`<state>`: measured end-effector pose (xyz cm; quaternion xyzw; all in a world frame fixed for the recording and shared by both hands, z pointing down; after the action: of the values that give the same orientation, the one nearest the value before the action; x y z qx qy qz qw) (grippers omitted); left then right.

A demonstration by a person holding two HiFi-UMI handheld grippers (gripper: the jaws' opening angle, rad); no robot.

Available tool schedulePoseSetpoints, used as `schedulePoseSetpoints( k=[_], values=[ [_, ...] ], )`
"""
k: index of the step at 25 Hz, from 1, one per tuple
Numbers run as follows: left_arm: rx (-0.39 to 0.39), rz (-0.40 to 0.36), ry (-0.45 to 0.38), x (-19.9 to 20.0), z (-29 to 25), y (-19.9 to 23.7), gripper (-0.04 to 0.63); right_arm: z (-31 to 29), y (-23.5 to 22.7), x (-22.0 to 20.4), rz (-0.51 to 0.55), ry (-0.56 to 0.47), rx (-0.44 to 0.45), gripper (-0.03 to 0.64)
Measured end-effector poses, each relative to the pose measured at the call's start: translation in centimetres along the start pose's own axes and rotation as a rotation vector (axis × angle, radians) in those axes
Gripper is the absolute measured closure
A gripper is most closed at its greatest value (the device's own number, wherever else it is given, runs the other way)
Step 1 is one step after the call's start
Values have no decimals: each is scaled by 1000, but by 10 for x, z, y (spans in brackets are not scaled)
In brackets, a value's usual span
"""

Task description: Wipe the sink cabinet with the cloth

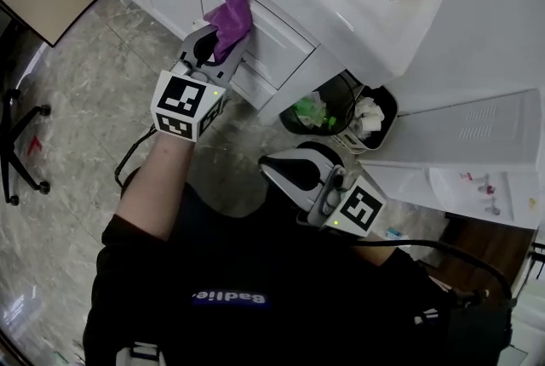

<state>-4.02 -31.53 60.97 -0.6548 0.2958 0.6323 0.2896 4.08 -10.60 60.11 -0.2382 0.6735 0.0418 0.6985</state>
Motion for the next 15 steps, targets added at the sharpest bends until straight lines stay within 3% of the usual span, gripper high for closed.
schedulePoseSetpoints(
  k=[9,15],
  values=[
    [-16,32,102,-77,-13,-15,511,5,-9,-7,-19,1,-22,620],
    [13,143,119,-114,-10,-7,511,7,-11,-12,-26,-1,-27,620]
  ],
)
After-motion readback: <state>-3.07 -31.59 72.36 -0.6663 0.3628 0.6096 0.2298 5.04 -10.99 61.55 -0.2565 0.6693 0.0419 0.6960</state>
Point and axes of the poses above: the fingertips, and each gripper's own axes: z backward along the fingers, y to its left, x out of its top, the point moved 3 cm from there along z, backward along the fingers, and after that the axes turned 2 degrees about -x, right-handed, at the moved point
